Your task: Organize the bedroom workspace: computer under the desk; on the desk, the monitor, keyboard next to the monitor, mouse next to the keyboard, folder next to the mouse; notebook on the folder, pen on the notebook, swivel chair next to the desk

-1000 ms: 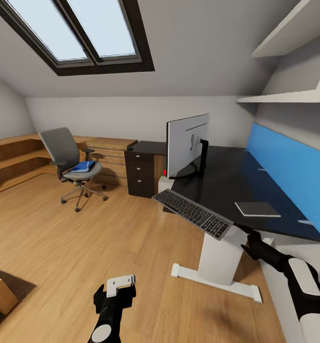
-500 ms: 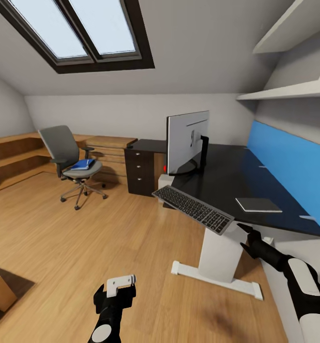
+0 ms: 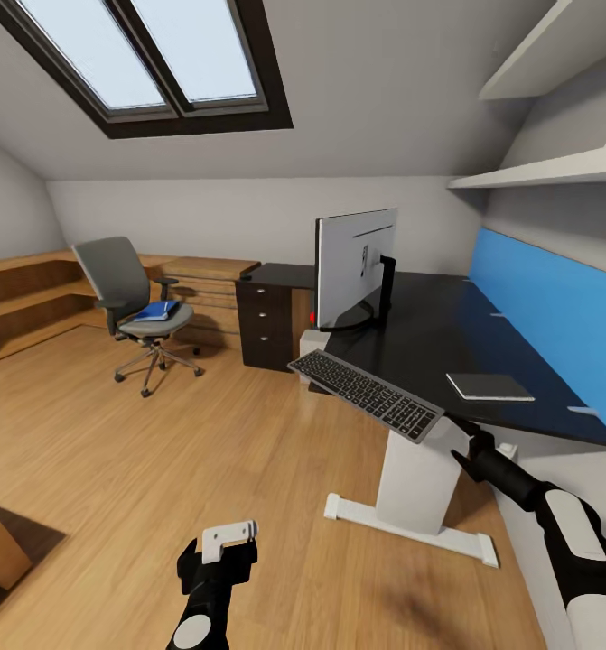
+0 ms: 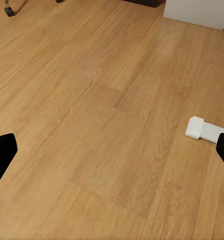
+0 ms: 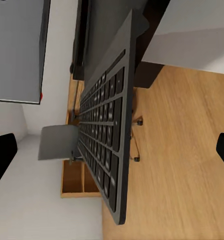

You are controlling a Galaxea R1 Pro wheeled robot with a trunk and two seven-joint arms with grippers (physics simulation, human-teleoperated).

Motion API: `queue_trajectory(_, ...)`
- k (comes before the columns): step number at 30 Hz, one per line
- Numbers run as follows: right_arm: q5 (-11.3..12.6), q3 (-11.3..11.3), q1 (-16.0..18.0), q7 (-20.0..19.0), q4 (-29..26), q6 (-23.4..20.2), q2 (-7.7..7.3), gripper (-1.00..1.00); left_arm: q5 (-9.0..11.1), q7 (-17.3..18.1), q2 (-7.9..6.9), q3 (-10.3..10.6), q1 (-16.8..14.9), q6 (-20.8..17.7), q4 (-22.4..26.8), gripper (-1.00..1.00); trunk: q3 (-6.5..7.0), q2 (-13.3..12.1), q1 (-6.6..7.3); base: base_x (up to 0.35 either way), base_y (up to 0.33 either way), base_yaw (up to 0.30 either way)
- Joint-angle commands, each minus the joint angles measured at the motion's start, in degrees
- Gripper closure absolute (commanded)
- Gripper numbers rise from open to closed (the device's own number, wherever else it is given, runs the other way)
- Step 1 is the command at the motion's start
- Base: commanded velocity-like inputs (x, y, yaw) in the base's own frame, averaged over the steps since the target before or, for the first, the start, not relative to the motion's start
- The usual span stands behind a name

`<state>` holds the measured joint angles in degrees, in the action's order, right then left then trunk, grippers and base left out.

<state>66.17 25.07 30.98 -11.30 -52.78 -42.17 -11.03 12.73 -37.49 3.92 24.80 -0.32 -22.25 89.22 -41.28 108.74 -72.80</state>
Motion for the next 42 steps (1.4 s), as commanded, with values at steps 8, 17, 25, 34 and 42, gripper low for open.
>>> queue_trajectory(8, -0.09, 0.22, -0.09, -0.88, 0.05, -0.47, 0.03, -1.0, 0.37, -0.39, -0.05, 0.15, -0.03, -0.17, 0.08, -1.0, -0.05, 0.03, 0.0, 0.0, 0.0, 0.0)
queue_trajectory(17, -0.17, 0.24, -0.75, -1.66, 0.05, -0.46, -0.03, -1.0, 0.37, -0.39, -0.05, 0.16, -0.03, -0.17, 0.12, -1.0, -0.05, 0.03, 0.0, 0.0, 0.0, 0.0)
queue_trajectory(25, -0.24, 0.25, -1.79, -3.17, 0.05, -0.46, -0.01, -1.0, 0.37, -0.39, -0.02, 0.24, -0.03, -0.17, 0.16, -1.0, -0.77, 1.63, -0.87, 0.0, 0.0, 0.0)
queue_trajectory(34, 0.13, 0.25, -1.96, -3.49, 0.05, -0.45, 0.04, -1.0, 0.37, -0.39, -0.04, 0.25, -0.03, -0.17, 0.16, -1.0, -1.84, 4.04, -2.19, 0.0, 0.0, 0.0)
queue_trajectory(42, 0.25, 0.24, -1.97, -3.74, 0.05, -0.56, 0.04, -1.0, 0.37, -0.32, -0.1, 0.2, -0.03, -0.17, 0.16, -1.0, -1.84, 4.04, -2.19, 0.002, 0.0, 0.0)
